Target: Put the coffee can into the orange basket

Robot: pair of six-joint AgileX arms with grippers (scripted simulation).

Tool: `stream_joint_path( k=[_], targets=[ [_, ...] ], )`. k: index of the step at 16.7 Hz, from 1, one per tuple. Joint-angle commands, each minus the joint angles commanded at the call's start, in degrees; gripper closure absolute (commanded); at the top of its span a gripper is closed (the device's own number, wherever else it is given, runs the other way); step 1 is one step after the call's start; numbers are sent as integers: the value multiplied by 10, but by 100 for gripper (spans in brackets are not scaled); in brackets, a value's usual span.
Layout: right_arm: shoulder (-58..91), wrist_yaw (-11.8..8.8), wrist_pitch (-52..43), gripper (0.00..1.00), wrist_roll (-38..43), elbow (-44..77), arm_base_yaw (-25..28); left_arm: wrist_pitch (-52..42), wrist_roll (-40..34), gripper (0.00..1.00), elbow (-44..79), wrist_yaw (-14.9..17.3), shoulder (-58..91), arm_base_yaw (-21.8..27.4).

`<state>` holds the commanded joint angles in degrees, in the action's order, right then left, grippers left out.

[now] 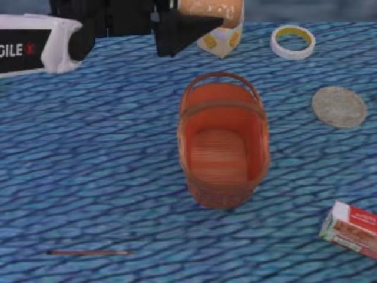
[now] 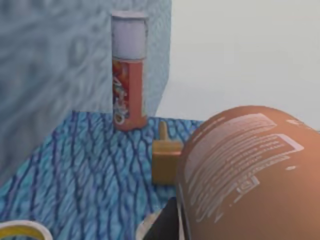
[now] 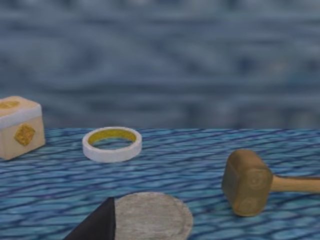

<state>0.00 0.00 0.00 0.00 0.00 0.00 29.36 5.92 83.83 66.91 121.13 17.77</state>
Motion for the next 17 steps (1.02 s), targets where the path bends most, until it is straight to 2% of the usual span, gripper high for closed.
stream_joint_path(
  k=[2,4,11,17],
  targets=[
    [0,0,0,0,0,0,0,51,-20,100,-34,37,-18,4],
    [0,0,0,0,0,0,0,77,-31,100,-53,57,-28,6],
    [0,0,0,0,0,0,0,90,-32,100,-57,61,-18,3],
    [0,0,0,0,0,0,0,227,-35,100,-97,63,71,-5]
  ],
)
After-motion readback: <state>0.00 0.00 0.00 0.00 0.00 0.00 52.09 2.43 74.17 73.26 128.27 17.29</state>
